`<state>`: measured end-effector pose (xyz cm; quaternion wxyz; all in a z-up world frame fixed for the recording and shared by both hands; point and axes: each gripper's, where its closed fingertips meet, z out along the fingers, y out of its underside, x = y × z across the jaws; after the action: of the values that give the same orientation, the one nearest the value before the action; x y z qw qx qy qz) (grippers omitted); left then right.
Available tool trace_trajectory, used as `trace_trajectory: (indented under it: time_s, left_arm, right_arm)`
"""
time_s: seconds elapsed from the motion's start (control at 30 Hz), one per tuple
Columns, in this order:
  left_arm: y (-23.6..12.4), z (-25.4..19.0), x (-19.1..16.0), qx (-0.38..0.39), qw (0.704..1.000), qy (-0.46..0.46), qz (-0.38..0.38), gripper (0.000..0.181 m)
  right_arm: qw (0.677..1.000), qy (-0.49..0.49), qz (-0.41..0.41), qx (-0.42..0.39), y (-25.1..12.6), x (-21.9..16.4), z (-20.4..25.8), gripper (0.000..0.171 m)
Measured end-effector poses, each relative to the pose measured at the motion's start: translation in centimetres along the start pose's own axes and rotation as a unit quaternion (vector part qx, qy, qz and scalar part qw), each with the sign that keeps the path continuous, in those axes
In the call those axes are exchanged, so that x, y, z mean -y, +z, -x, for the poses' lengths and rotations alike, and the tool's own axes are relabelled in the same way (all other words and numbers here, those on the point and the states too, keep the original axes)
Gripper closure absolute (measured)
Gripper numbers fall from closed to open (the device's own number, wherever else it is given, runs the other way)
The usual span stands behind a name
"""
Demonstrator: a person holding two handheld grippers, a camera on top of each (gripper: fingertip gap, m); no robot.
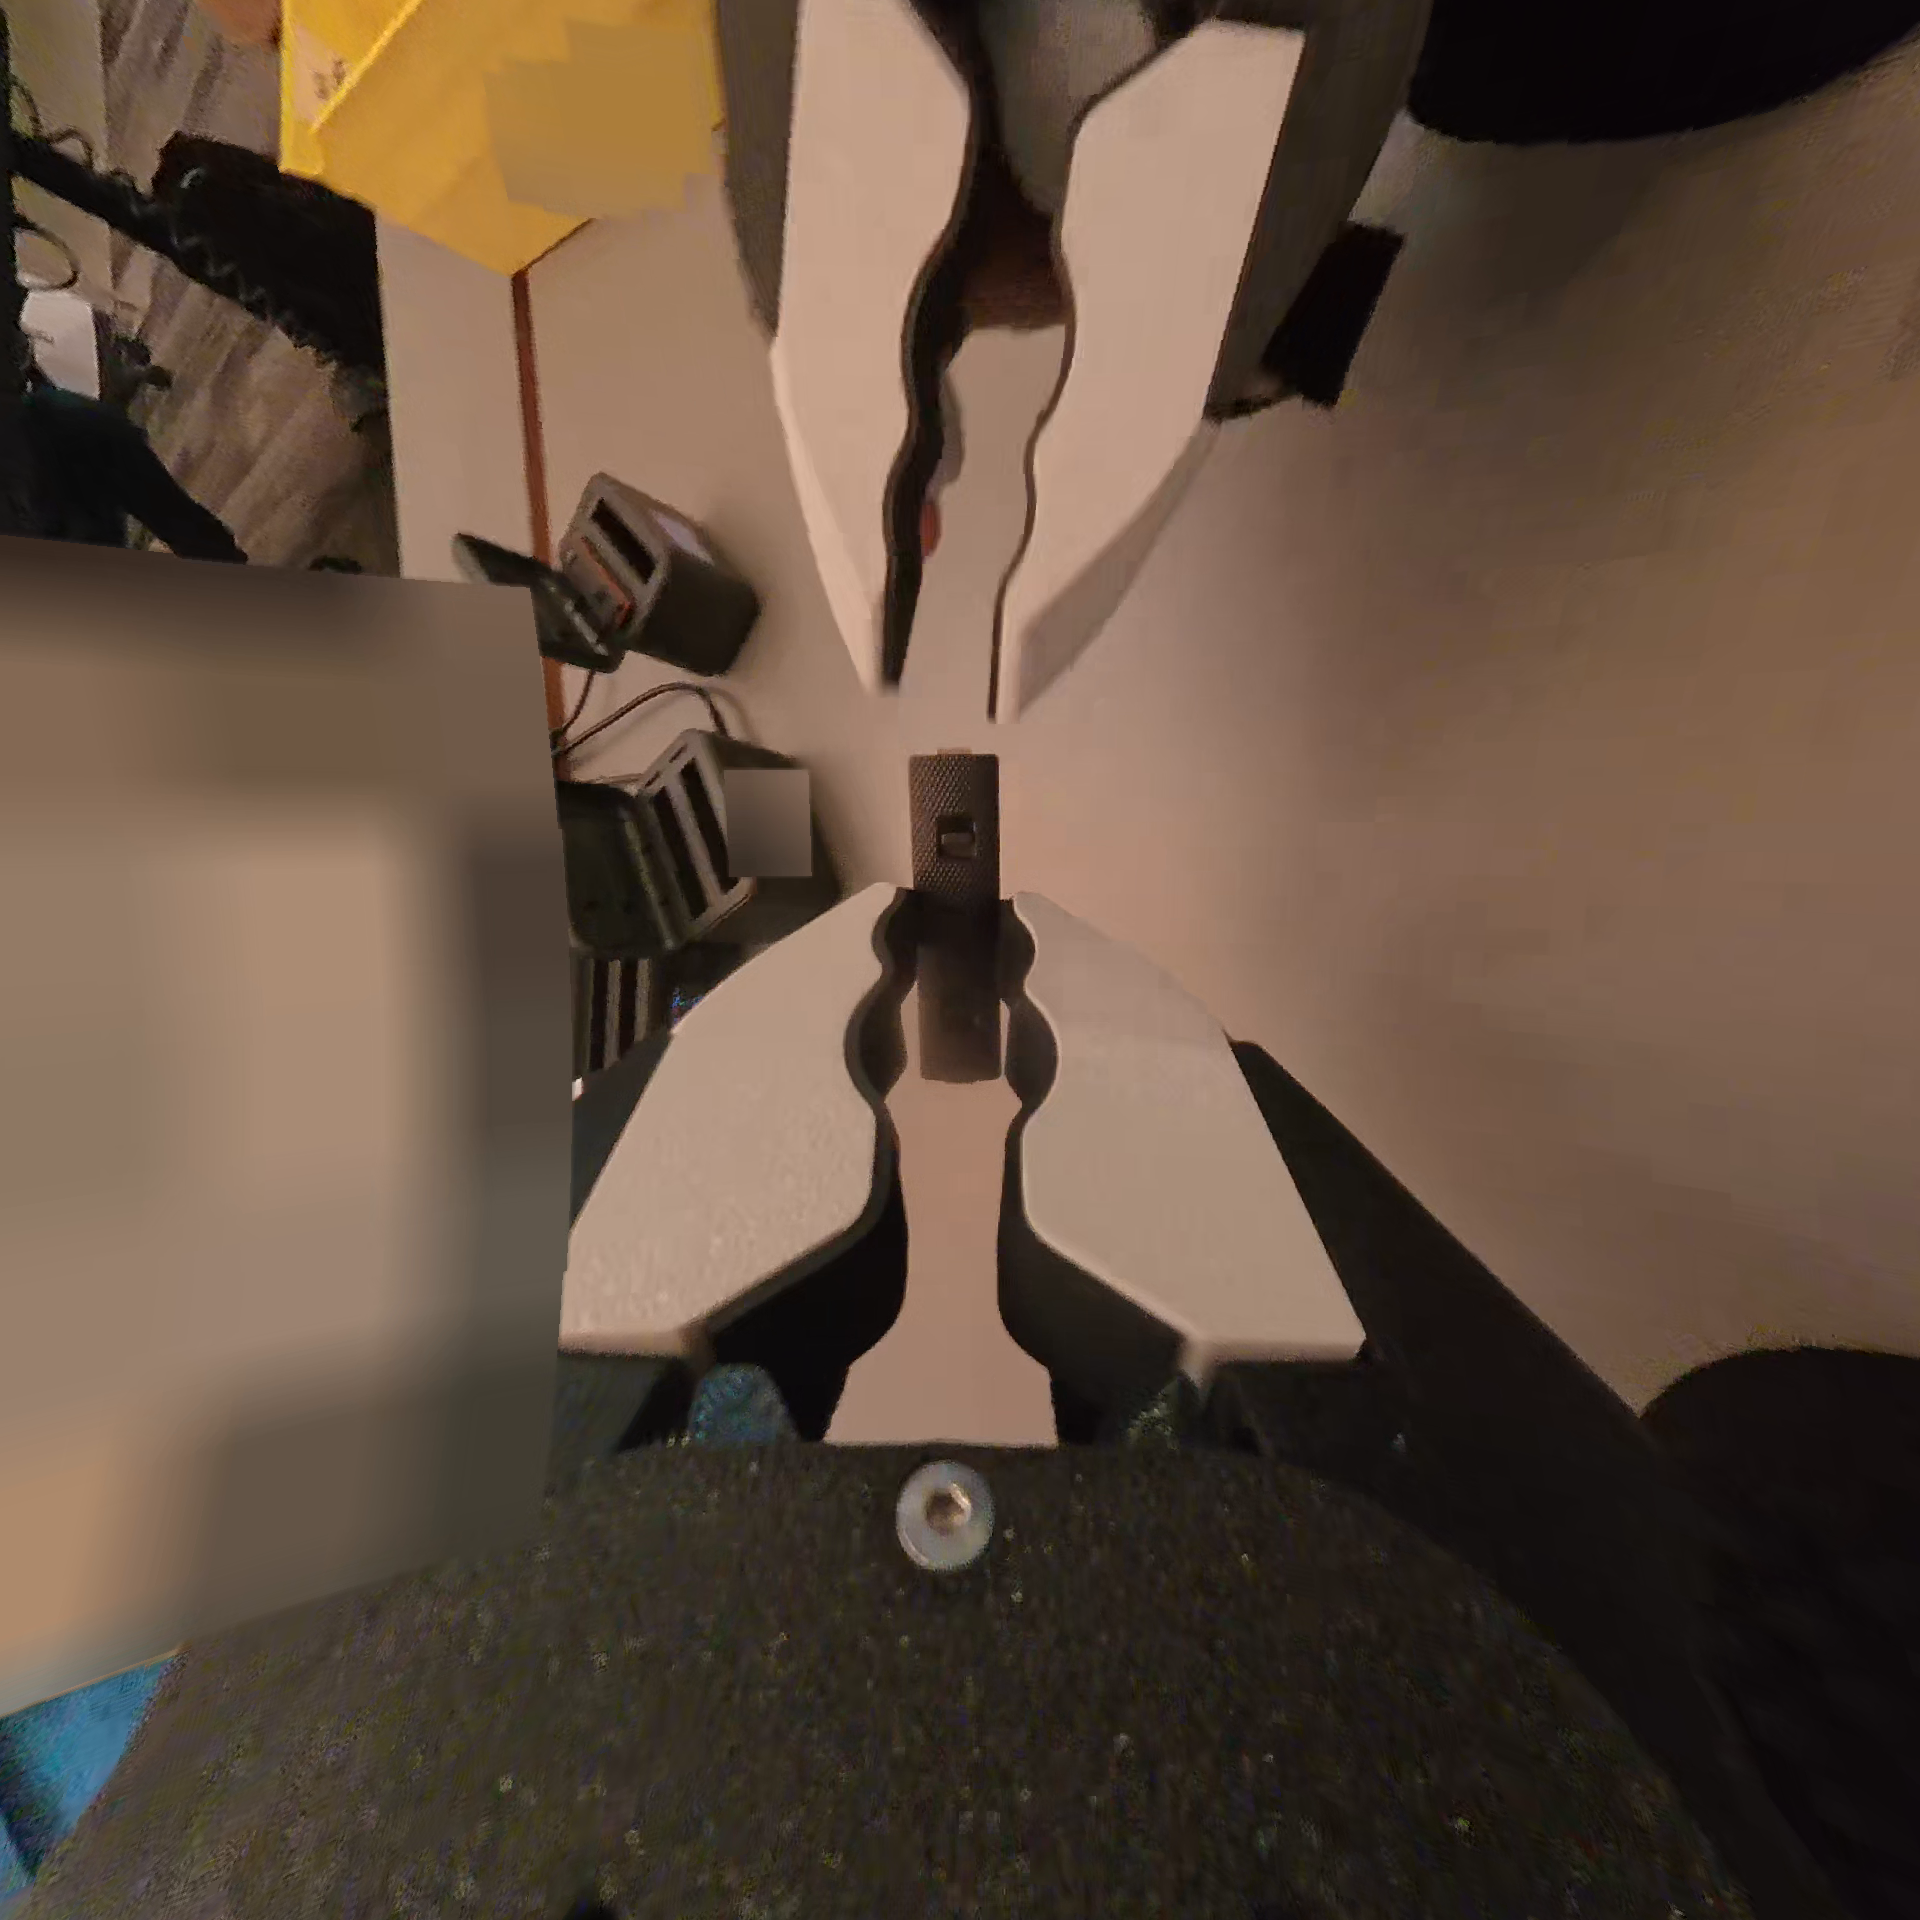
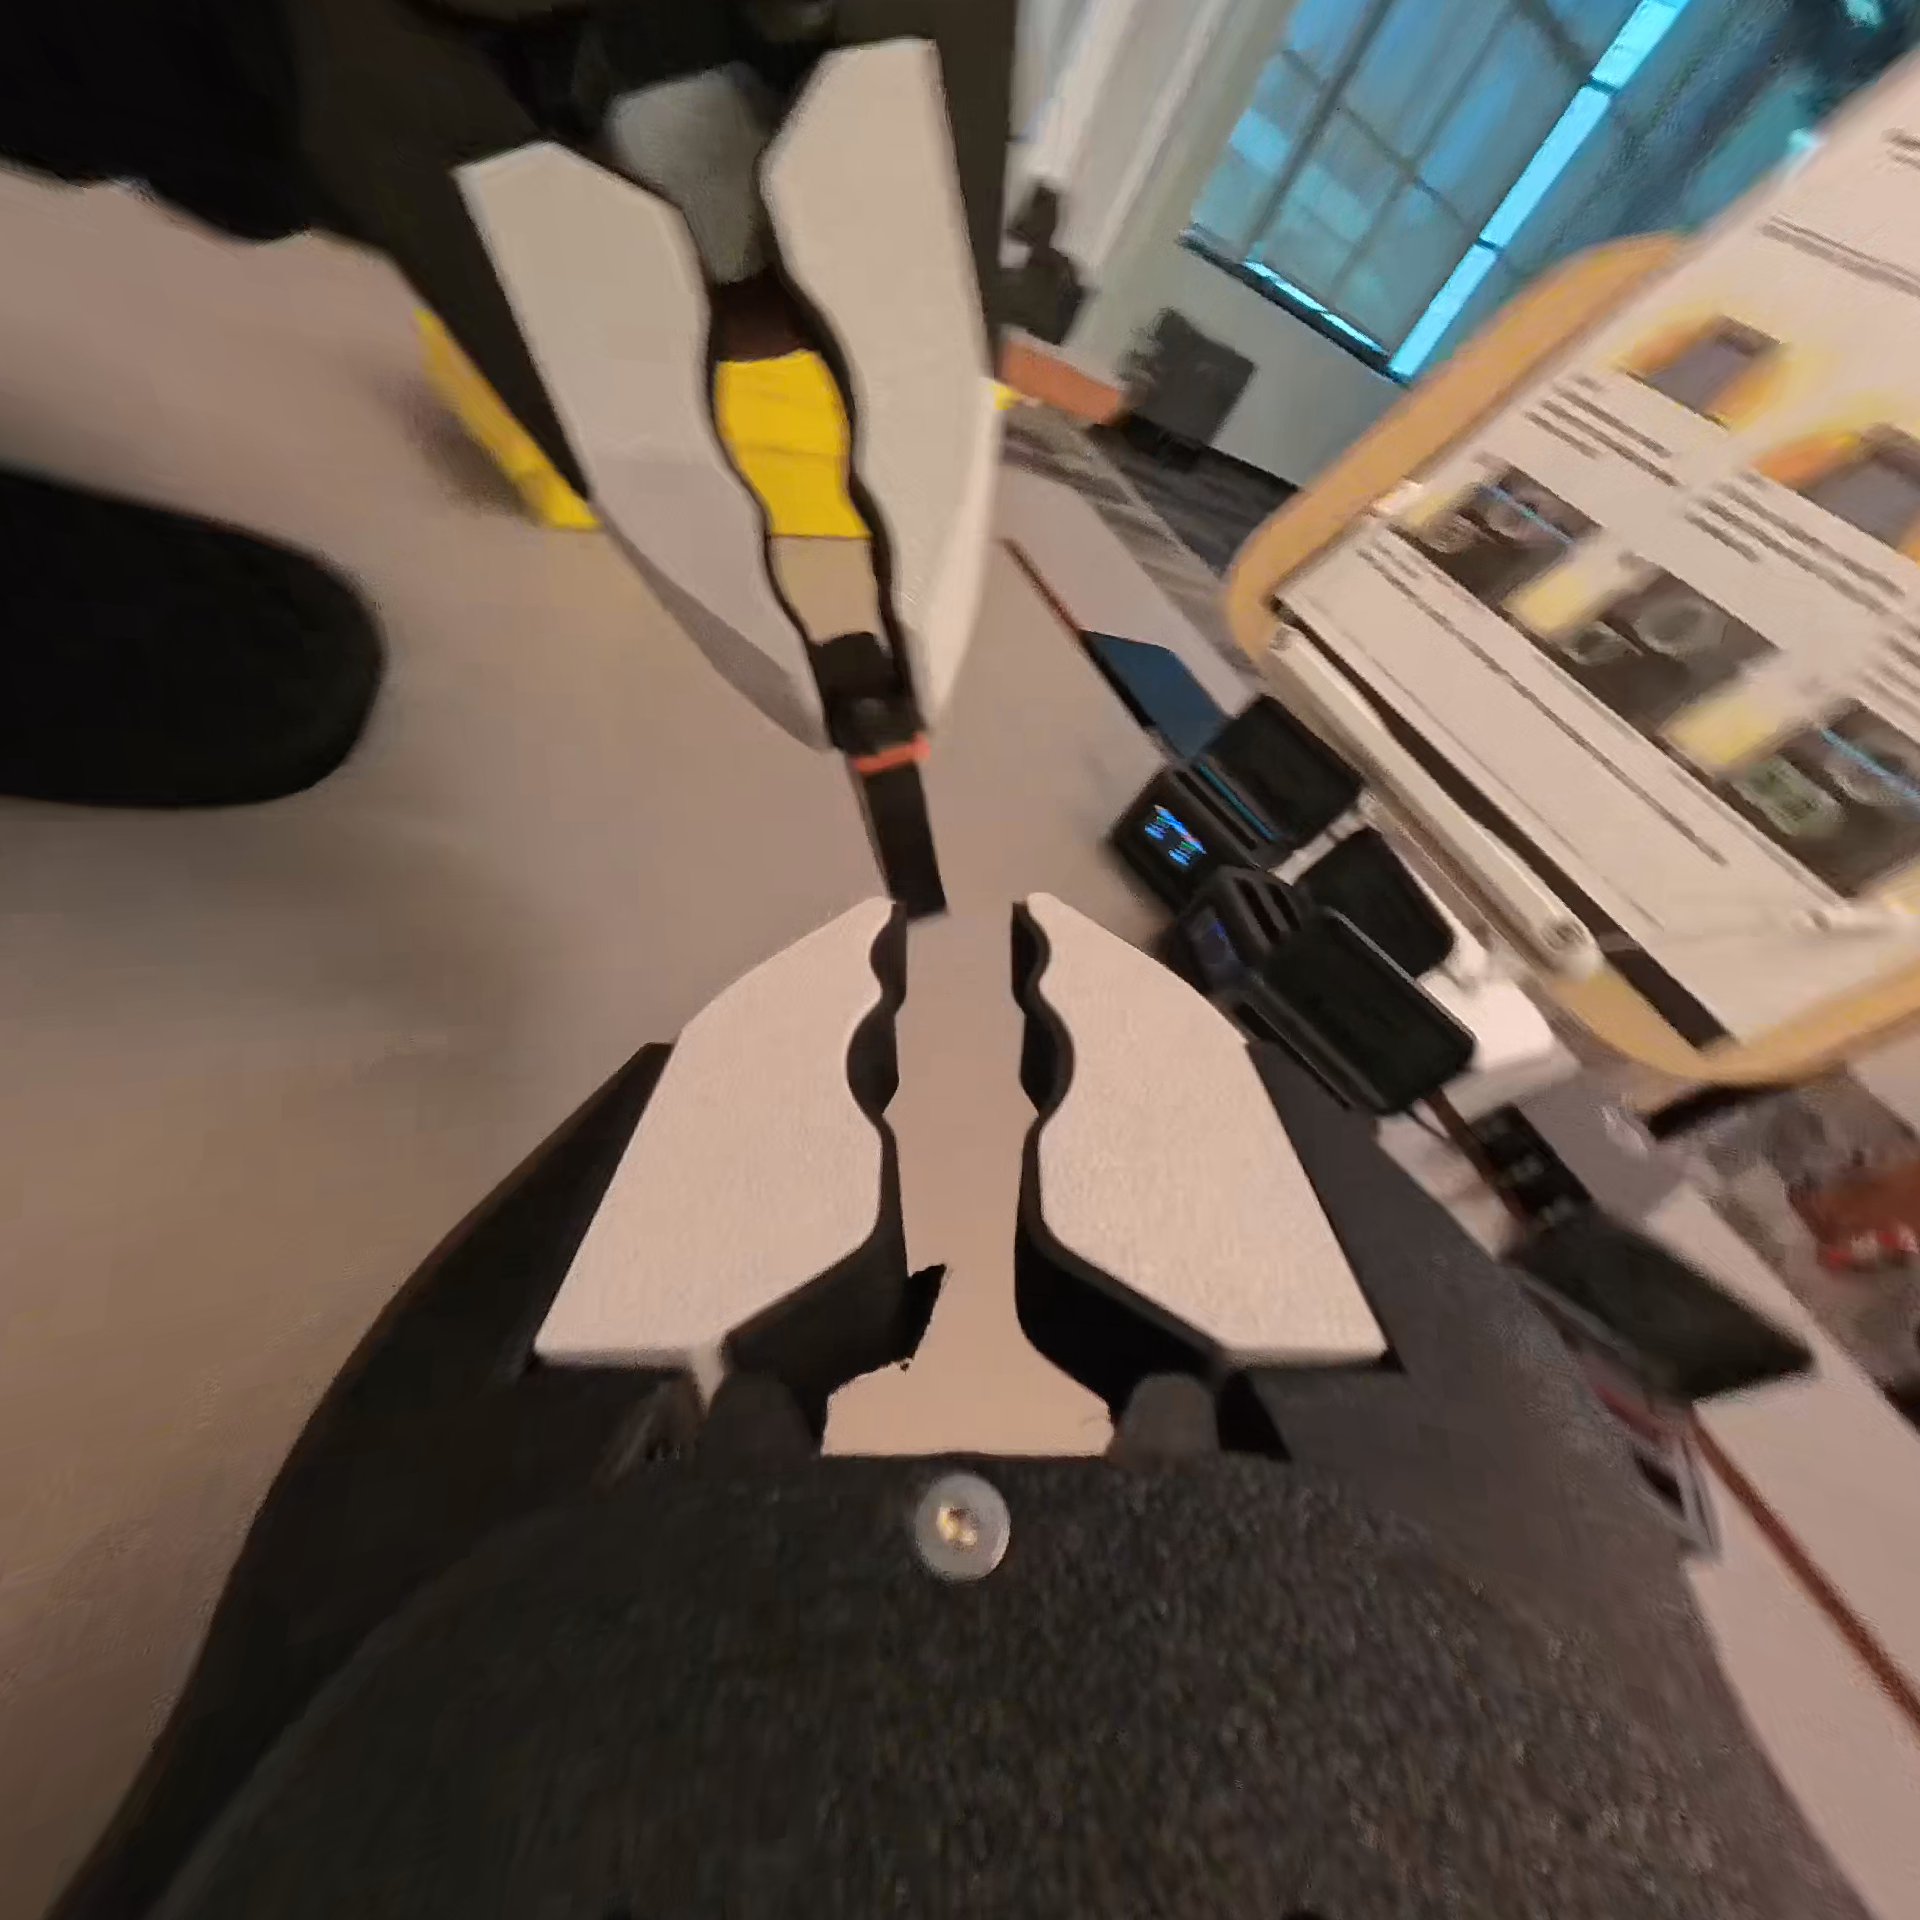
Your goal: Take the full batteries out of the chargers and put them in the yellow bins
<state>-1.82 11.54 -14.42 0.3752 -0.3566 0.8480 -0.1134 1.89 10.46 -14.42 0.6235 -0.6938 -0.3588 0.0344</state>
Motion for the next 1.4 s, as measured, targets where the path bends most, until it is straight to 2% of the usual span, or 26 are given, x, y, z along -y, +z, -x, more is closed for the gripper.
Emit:
trace_trajectory:
  time_s: [0.1, 0.2, 0.23, 0.4, 0.53, 0.83, 1.1, 1.4]
  left_arm:
    - [-0.2, 3.0, -1.3, 0.026, 0.999, -0.044, 0.009, 0.166]
    - [-0.4, 6.2, -3.4, 0.051, 0.994, -0.092, 0.024, 0.166]
    - [-0.4, 7.3, -4.1, 0.058, 0.992, -0.106, 0.029, 0.166]
    - [-0.2, 12.0, -8.2, 0.062, 0.981, -0.173, 0.069, 0.166]
    - [1.6, 14.0, -11.9, 0.028, 0.967, -0.222, 0.119, 0.166]
    - [7.5, 16.6, -17.8, -0.034, 0.949, -0.267, 0.167, 0.166]
    - [8.6, 16.5, -18.3, -0.091, 0.944, -0.275, 0.160, 0.166]
    - [8.7, 16.3, -18.5, -0.105, 0.941, -0.269, 0.178, 0.166]
  right_arm:
    - [0.990, 0.091, -0.002, -0.107, -2.2, -1.7, -4.9, 0.154]
    - [0.963, 0.176, 0.016, -0.204, -4.6, -4.7, -8.9, 0.167]
    - [0.953, 0.198, 0.022, -0.228, -5.3, -5.7, -9.8, 0.171]
    - [0.923, 0.248, 0.069, -0.285, -6.4, -9.6, -11.6, 0.171]
    - [0.916, 0.266, 0.102, -0.282, -5.8, -11.3, -10.9, 0.171]
    - [0.946, 0.214, 0.103, -0.220, -3.8, -10.7, -8.5, 0.171]
    - [0.955, 0.203, 0.102, -0.189, -3.1, -10.3, -7.5, 0.171]
    - [0.954, 0.212, 0.098, -0.188, -3.2, -10.3, -7.6, 0.171]
